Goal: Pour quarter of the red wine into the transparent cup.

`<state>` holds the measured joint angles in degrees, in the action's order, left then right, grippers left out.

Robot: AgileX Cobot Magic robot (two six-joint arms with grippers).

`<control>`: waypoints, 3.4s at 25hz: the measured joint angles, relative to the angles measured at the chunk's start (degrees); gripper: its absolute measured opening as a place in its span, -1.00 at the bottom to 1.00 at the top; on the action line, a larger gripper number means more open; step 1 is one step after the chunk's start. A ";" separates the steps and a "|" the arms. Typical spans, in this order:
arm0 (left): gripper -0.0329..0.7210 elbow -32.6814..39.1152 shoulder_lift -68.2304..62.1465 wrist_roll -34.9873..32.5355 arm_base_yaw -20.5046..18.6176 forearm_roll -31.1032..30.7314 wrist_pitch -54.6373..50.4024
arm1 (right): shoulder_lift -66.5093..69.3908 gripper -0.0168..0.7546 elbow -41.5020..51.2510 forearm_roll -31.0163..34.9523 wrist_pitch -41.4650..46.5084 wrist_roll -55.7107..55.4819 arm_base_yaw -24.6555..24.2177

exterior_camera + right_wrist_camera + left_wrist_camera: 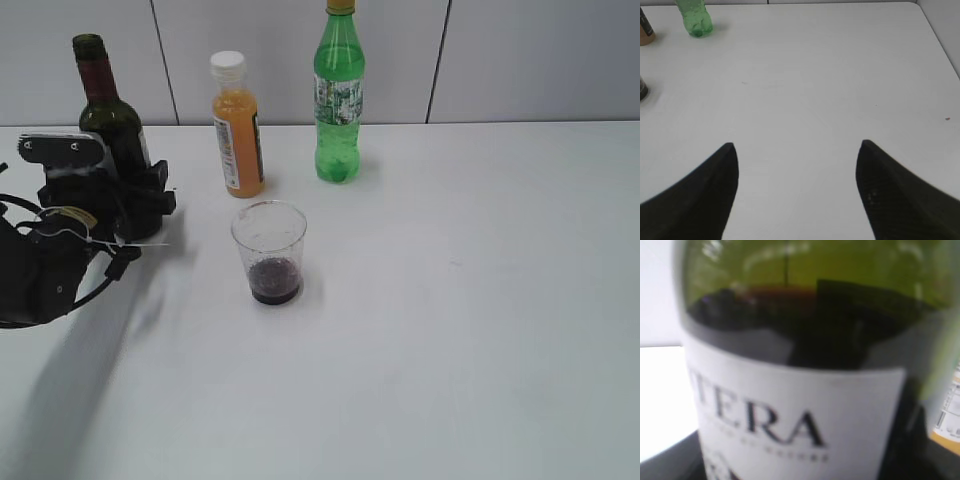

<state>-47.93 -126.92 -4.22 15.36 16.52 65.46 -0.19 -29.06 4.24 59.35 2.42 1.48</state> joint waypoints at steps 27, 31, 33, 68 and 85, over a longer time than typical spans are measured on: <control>0.92 19.85 14.18 0.21 0.00 -2.29 3.72 | 0.00 0.56 0.00 0.00 0.00 0.11 0.00; 0.89 26.23 22.18 0.16 0.00 -2.34 3.67 | 0.00 0.56 0.00 0.00 0.00 0.11 0.00; 0.88 27.71 27.51 -0.81 0.00 -2.34 1.82 | 0.00 0.56 0.00 0.00 0.00 0.11 0.00; 0.65 -8.71 73.09 -5.71 -18.09 -6.75 -134.82 | 0.00 0.56 0.00 0.00 0.00 0.04 0.00; 0.80 18.59 114.13 -2.03 -18.09 -6.19 -132.23 | 0.00 0.56 0.00 0.00 0.00 0.01 0.00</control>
<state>-29.34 -12.79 -6.25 -2.73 10.33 -66.78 -0.19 -29.06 4.24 59.35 2.43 1.48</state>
